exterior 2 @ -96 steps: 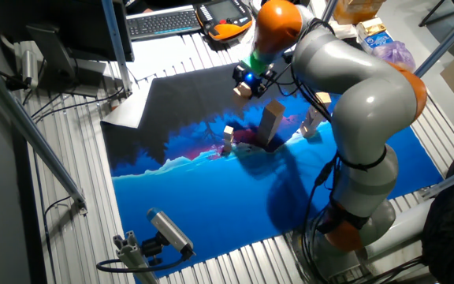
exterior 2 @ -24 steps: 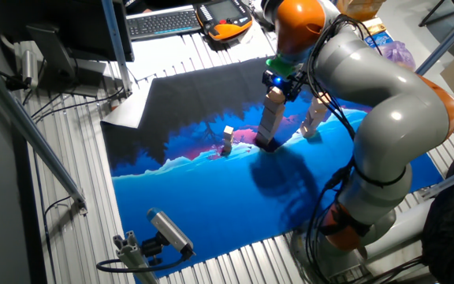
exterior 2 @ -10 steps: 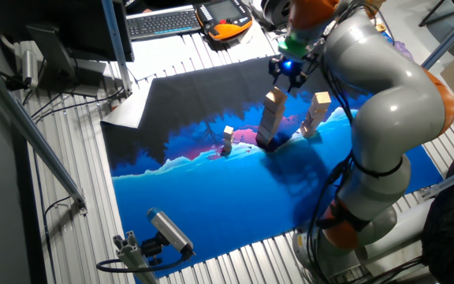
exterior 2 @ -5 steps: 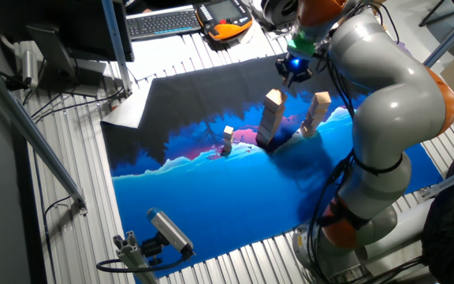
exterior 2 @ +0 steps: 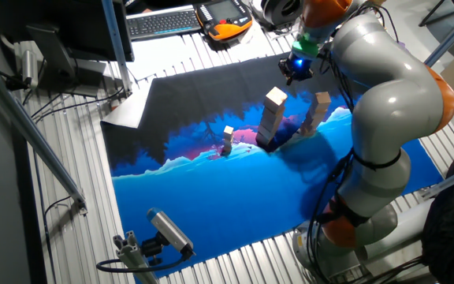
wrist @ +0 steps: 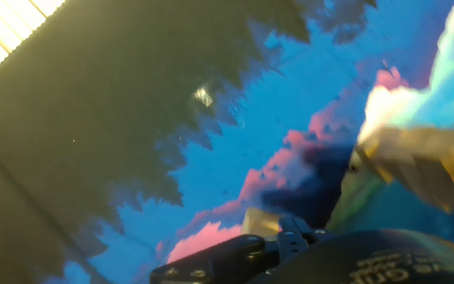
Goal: Stack the blocks in a vertical line of five
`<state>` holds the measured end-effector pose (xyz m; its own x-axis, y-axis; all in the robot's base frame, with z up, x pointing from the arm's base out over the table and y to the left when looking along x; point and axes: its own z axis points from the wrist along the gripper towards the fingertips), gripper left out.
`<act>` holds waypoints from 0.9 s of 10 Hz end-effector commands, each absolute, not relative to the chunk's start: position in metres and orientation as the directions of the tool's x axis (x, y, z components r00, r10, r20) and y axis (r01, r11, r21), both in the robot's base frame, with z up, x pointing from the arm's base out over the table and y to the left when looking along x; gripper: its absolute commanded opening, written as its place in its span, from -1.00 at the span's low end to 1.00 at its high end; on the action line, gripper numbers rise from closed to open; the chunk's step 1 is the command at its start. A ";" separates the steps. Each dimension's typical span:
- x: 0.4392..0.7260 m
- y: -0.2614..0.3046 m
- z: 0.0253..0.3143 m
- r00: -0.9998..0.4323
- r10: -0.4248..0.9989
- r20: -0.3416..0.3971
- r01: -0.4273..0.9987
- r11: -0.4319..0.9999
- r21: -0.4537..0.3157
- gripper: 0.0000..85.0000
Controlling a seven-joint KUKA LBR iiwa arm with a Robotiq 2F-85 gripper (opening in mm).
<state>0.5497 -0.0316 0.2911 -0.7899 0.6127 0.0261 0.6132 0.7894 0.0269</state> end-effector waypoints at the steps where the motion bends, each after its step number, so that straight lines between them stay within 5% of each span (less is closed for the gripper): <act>1: 0.552 -0.033 0.286 -0.794 0.607 0.032 0.607 0.793 0.039 -1.00; 9: 0.554 -0.041 0.245 -0.822 0.569 0.017 0.569 0.819 0.070 -1.00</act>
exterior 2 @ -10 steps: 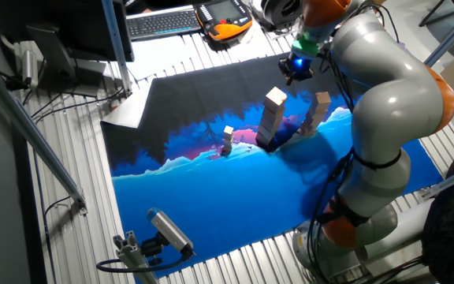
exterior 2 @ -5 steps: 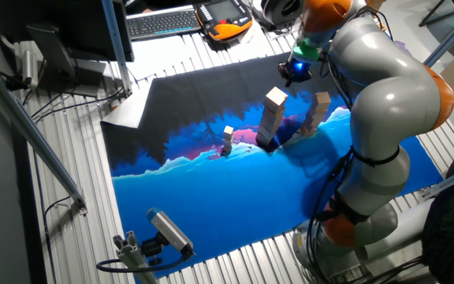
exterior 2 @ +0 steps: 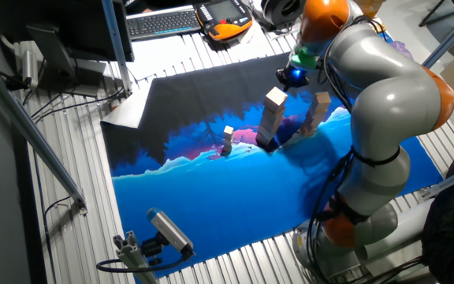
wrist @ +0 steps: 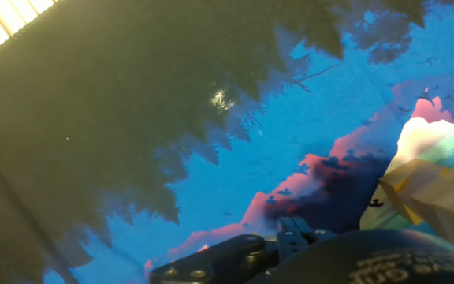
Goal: Stack the blocks in a vertical line of five
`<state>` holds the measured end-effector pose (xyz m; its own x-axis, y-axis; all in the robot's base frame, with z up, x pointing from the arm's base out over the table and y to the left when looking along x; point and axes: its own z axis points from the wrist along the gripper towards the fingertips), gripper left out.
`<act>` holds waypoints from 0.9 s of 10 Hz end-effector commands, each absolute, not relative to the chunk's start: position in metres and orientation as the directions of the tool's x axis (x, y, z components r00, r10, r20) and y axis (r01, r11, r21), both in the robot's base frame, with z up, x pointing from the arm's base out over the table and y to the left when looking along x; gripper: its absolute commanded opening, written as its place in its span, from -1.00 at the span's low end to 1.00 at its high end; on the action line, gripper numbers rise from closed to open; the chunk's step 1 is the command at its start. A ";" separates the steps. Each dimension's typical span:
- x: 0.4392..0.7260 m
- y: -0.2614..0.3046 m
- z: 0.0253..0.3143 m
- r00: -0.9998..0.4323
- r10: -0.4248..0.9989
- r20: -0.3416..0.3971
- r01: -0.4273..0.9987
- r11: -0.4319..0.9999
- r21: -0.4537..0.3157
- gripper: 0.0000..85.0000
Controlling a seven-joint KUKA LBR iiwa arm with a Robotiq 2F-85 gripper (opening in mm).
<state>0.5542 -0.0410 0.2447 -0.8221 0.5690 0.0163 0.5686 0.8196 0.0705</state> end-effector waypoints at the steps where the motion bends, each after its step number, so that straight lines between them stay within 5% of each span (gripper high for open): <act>1: 0.554 -0.041 0.242 -0.821 0.570 0.017 0.570 0.818 0.074 -1.00; 9: 0.554 -0.039 0.226 -0.814 0.581 0.020 0.580 0.807 0.110 -1.00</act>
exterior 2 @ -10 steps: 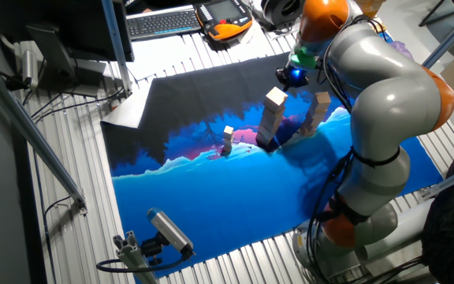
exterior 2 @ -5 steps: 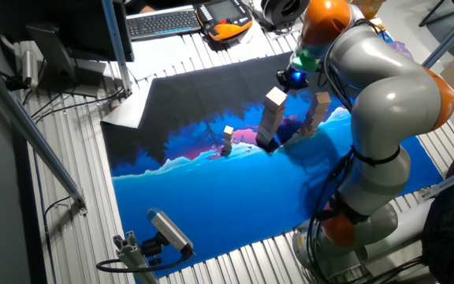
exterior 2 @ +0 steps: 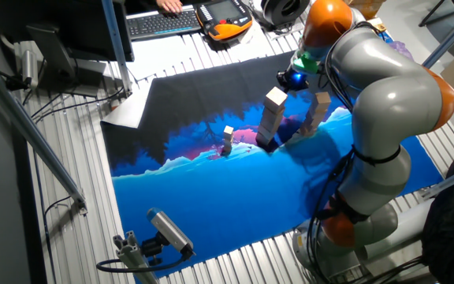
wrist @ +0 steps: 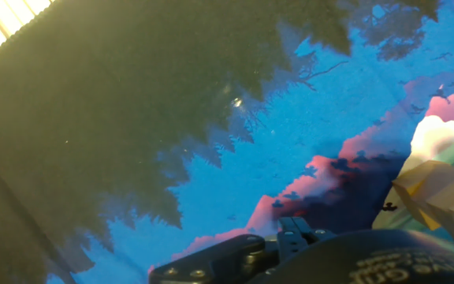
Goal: Stack the blocks in a vertical line of five
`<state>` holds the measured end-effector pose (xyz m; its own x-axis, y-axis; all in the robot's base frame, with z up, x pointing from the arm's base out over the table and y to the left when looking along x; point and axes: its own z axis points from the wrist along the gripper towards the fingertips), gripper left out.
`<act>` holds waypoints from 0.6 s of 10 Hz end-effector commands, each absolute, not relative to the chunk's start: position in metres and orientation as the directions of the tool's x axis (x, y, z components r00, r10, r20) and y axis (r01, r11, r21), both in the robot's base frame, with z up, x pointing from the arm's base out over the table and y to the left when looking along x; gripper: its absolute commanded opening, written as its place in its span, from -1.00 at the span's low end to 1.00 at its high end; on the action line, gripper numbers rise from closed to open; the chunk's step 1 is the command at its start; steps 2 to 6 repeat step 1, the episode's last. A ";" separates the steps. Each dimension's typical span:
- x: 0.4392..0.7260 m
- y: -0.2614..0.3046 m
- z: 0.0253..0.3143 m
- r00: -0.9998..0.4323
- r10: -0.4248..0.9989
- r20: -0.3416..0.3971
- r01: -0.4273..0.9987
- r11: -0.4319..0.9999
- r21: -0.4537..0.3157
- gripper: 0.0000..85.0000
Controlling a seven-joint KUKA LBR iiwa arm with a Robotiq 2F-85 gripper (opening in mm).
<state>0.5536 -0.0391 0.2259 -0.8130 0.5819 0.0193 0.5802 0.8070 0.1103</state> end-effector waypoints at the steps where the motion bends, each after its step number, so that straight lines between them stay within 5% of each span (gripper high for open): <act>1: 0.553 -0.038 0.225 -0.812 0.584 0.017 0.582 0.805 0.113 -1.00; 6: 0.553 -0.038 0.225 -0.812 0.584 0.017 0.582 0.805 0.113 -1.00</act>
